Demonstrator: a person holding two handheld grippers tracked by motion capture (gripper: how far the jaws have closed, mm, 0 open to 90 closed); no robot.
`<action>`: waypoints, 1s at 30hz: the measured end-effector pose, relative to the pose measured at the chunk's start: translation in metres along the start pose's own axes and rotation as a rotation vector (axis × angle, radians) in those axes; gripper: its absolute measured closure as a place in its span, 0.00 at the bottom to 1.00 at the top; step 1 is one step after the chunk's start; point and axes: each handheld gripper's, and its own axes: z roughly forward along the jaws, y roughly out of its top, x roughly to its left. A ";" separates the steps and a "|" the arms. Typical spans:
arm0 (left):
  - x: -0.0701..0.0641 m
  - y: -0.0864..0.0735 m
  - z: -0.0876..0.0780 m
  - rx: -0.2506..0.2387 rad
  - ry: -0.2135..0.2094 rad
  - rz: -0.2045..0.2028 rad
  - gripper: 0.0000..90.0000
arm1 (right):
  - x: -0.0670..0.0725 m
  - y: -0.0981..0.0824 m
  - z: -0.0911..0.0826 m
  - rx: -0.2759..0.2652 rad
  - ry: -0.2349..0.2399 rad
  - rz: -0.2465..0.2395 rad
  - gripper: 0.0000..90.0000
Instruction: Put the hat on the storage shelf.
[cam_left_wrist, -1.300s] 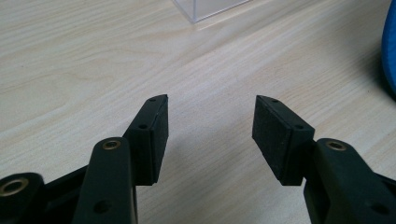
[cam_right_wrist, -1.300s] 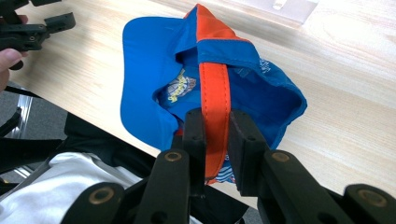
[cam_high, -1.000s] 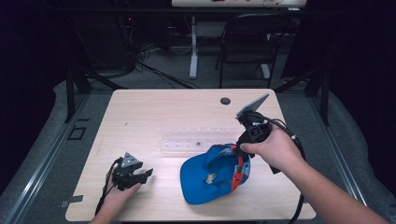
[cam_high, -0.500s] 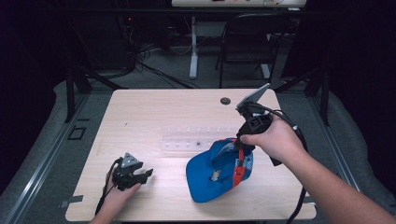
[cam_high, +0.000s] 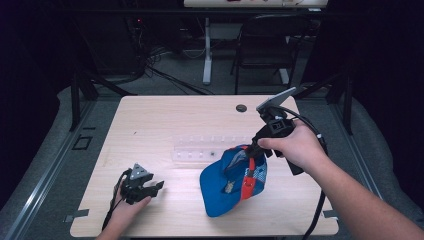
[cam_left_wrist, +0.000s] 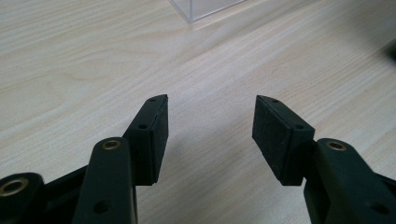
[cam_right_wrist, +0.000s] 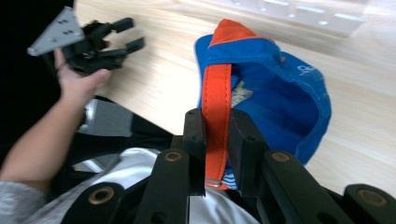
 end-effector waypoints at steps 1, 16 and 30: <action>0.000 0.000 0.000 0.000 0.000 0.000 0.51 | 0.000 0.000 0.000 0.000 0.000 0.000 0.87; 0.000 0.000 0.000 0.000 -0.001 0.001 0.51 | -0.015 0.001 0.001 0.000 0.239 0.078 0.87; 0.000 0.000 0.000 -0.002 -0.001 0.000 0.51 | -0.014 0.004 -0.005 -0.036 0.327 0.101 0.87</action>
